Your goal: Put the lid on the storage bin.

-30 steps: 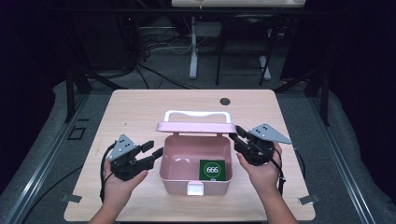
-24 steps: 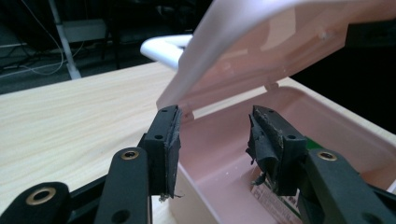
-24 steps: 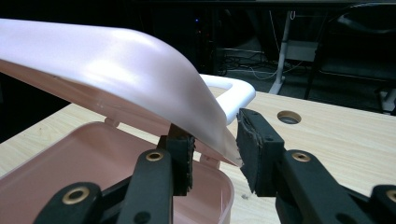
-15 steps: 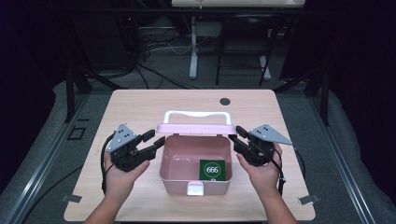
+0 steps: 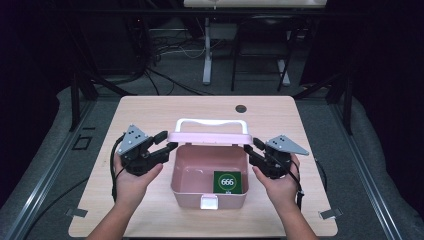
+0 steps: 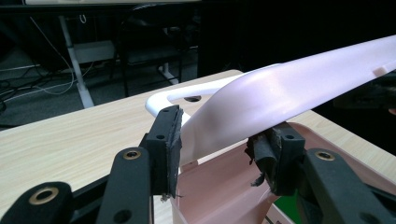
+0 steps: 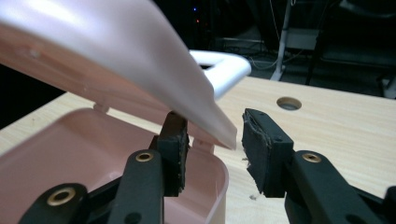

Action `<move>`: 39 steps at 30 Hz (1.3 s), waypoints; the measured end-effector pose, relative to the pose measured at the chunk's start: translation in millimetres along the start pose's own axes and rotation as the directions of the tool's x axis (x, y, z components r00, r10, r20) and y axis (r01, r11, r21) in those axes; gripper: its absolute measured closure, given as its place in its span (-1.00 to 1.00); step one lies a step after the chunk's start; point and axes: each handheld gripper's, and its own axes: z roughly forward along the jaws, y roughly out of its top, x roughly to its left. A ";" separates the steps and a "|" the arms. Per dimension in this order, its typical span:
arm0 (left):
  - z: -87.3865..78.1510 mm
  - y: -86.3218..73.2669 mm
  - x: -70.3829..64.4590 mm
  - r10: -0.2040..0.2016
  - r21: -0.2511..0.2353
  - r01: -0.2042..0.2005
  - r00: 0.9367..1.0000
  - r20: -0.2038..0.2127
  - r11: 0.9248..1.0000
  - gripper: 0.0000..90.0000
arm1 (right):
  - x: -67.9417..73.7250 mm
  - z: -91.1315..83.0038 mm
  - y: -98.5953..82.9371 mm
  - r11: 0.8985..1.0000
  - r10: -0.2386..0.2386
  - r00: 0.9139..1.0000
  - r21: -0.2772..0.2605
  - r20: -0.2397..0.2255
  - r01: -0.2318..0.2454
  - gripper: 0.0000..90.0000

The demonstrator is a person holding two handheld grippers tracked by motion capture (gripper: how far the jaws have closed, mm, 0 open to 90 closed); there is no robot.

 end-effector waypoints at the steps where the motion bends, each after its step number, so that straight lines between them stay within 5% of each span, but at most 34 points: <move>1: 0.4 0.2 0.2 -0.001 -0.001 0.001 1.000 0.001 1.000 0.20 | 0.0 0.0 0.0 1.000 0.000 1.000 0.000 0.000 0.000 0.34; 20: 0.0 3.8 -0.1 -0.005 0.005 0.005 1.000 0.009 1.000 0.15 | -19.7 18.4 -20.8 0.995 0.025 0.998 0.093 0.055 -0.030 0.31; 39: -9.8 -7.4 -4.6 0.013 0.019 -0.014 0.999 0.035 1.000 0.15 | -34.3 24.3 -29.1 0.991 0.048 0.994 0.117 0.101 -0.060 0.20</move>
